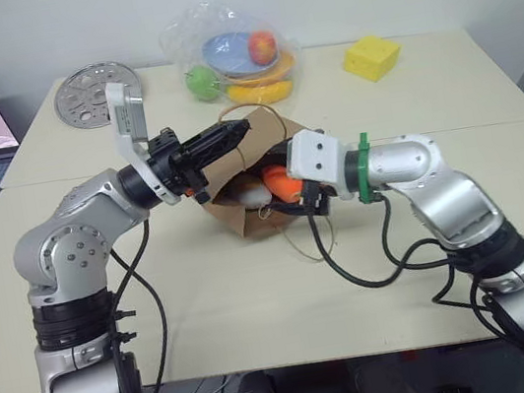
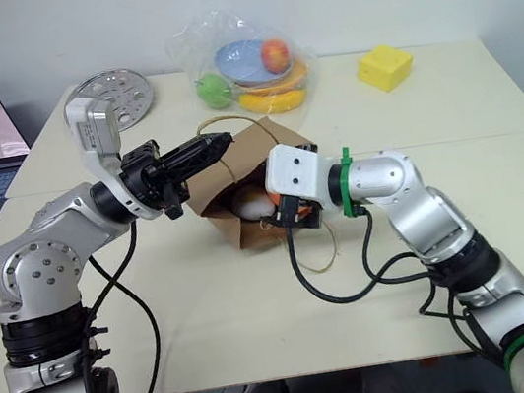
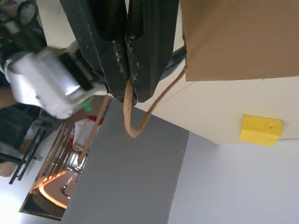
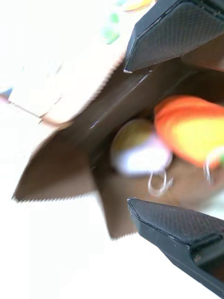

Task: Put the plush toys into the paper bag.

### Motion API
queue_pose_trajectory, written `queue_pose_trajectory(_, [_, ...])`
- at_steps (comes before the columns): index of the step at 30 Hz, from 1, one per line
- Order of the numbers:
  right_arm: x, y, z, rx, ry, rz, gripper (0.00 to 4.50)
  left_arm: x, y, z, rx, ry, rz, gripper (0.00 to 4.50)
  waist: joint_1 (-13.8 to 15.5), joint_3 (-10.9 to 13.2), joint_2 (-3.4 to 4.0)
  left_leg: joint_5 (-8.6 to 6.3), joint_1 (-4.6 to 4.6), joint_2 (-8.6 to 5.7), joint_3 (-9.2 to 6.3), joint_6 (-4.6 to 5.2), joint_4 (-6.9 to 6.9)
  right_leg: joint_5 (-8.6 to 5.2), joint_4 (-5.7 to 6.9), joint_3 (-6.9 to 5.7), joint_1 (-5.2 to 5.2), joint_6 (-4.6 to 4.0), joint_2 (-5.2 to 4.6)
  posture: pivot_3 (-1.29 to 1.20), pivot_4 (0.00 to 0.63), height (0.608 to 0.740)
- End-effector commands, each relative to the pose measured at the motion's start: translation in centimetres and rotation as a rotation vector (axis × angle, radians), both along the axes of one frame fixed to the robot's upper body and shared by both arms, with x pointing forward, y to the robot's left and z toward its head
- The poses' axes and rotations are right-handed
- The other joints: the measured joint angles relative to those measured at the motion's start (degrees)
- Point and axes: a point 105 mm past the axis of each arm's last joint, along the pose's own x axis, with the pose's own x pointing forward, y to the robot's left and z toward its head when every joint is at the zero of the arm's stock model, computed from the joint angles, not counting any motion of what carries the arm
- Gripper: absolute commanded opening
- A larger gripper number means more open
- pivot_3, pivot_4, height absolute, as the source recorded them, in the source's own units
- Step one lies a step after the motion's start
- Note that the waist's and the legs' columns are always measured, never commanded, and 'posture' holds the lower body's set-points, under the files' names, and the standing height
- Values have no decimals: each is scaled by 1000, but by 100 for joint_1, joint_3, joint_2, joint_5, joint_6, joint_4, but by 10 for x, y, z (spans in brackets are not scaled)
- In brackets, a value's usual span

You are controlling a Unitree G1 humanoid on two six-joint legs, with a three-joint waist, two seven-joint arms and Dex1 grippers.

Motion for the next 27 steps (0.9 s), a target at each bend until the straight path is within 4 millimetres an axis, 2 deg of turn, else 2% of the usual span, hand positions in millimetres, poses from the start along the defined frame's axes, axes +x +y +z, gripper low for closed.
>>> queue_pose_trajectory(1, [-33,-18,15,25,44,103,4485,-2,-4,11,-3,-57,-8,0,10,0,0,0,0,0,0,0,0,0,0,0,0,0,0,0,150,740])
queue_pose_trajectory(3, [-41,-38,14,39,104,67,4485,-2,-5,10,-3,-59,-11,0,35,0,0,0,0,-1,-1,0,0,0,-2,-1,3,0,0,0,150,740])
queue_pose_trajectory(5, [-34,-59,-1,61,195,-73,4485,-2,-4,10,-4,-60,-9,0,41,0,-1,0,-1,-2,-2,0,0,0,-10,-2,7,0,-2,0,150,740])
queue_pose_trajectory(8, [-20,-75,-28,101,306,-258,4485,-2,-3,10,-5,-62,-5,0,30,-1,-2,0,2,-2,-1,1,1,-1,-9,-1,8,-1,-1,0,150,740])
queue_pose_trajectory(11, [-6,-75,-55,121,369,-373,4485,-1,-2,10,-3,-64,1,0,-43,0,0,0,11,0,11,1,2,-1,-4,12,6,-1,3,0,150,740])
queue_pose_trajectory(14, [2,-72,-64,164,413,-424,4485,-1,-1,10,-1,-65,1,0,-57,-1,-1,1,13,0,17,2,2,-1,-2,19,4,0,3,0,150,740])
queue_pose_trajectory(18, [25,-59,-86,207,484,-494,4485,0,0,11,2,-71,5,0,-59,-2,-3,1,13,0,17,1,2,-1,-2,19,5,0,4,0,150,740])
queue_pose_trajectory(20, [27,-54,-90,214,534,-487,4485,-1,0,10,6,-73,7,0,-55,-1,-2,1,12,0,16,1,2,-1,-1,19,4,0,4,0,150,740])
queue_pose_trajectory(23, [24,-48,-95,224,610,-465,3616,-1,1,10,7,-76,16,0,-22,-1,-2,1,9,0,13,1,0,-1,-2,15,3,0,3,0,150,740])
queue_pose_trajectory(27, [26,-49,-101,195,610,-472,2125,-1,3,10,7,-78,24,0,-16,-1,-2,1,8,0,10,1,-2,-1,-4,11,4,0,3,0,150,740])
